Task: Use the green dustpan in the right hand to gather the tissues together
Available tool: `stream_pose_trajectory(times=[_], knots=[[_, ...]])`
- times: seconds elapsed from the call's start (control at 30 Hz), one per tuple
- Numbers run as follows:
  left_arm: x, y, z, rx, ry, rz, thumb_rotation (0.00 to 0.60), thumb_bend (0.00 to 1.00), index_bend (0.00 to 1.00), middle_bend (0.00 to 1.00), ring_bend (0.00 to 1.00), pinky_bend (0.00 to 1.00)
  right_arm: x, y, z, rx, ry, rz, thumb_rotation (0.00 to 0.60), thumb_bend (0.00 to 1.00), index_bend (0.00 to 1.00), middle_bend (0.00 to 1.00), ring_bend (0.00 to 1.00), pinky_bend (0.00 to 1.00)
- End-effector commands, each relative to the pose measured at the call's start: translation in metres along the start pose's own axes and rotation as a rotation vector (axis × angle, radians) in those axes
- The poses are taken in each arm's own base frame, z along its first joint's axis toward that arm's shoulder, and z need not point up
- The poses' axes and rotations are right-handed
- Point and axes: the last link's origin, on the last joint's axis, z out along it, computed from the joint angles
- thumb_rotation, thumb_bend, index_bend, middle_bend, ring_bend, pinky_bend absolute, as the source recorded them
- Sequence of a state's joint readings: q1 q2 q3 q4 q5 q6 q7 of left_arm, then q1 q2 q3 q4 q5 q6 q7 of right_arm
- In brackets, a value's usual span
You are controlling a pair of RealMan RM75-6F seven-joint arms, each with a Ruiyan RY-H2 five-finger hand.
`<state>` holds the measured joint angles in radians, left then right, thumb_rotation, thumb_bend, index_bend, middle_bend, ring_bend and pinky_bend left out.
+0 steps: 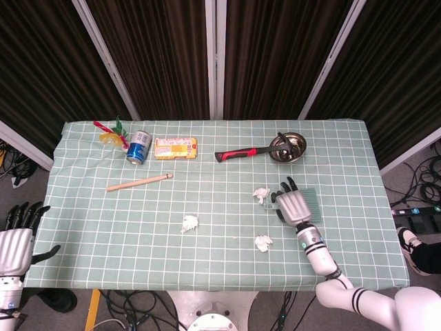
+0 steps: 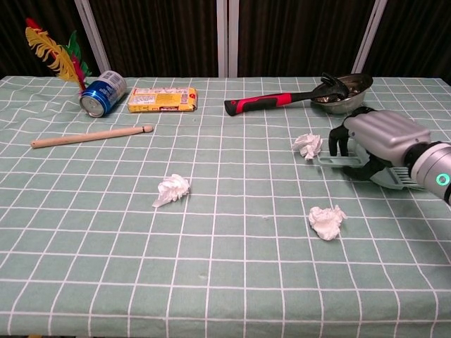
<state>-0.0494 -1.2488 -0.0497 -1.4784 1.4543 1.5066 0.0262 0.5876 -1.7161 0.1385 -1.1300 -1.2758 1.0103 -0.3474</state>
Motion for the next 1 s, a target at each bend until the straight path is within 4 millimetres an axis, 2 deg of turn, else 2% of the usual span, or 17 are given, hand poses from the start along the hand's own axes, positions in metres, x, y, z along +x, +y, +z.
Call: stream_pose_trajectory(times=[0.03, 0.23, 0.37, 0.5, 0.73, 1.0], knots=[[0.001, 0.001, 0.000, 0.000, 0.002, 0.004, 0.600, 0.00, 0.16, 0.10, 0.04, 0.06, 0.026, 0.020, -0.011, 0.005, 0.043, 0.083, 0.600, 0.33, 0.55, 0.54, 0.17, 0.07], [0.006, 0.004, -0.001, -0.006, 0.010, 0.019, 0.600, 0.00, 0.16, 0.10, 0.04, 0.06, 0.062, 0.026, 0.001, 0.106, 0.031, 0.279, 0.600, 0.33, 0.55, 0.54, 0.17, 0.07], [0.008, 0.006, -0.002, 0.000, 0.013, 0.027, 0.600, 0.00, 0.16, 0.10, 0.04, 0.06, 0.075, 0.013, 0.020, 0.195, 0.024, 0.422, 0.600, 0.33, 0.55, 0.54, 0.17, 0.07], [0.010, 0.007, -0.003, 0.006, 0.007, 0.033, 0.600, 0.00, 0.16, 0.10, 0.04, 0.06, 0.073, -0.005, 0.037, 0.277, 0.002, 0.522, 0.600, 0.33, 0.55, 0.54, 0.17, 0.07], [0.013, 0.008, -0.004, 0.013, 0.004, 0.043, 0.600, 0.00, 0.16, 0.10, 0.04, 0.06, 0.060, -0.022, 0.060, 0.365, 0.003, 0.561, 0.600, 0.33, 0.56, 0.54, 0.17, 0.07], [0.015, 0.008, -0.006, 0.021, 0.005, 0.049, 0.600, 0.00, 0.16, 0.10, 0.04, 0.06, 0.051, -0.060, 0.071, 0.472, -0.026, 0.688, 0.600, 0.33, 0.56, 0.54, 0.17, 0.07]])
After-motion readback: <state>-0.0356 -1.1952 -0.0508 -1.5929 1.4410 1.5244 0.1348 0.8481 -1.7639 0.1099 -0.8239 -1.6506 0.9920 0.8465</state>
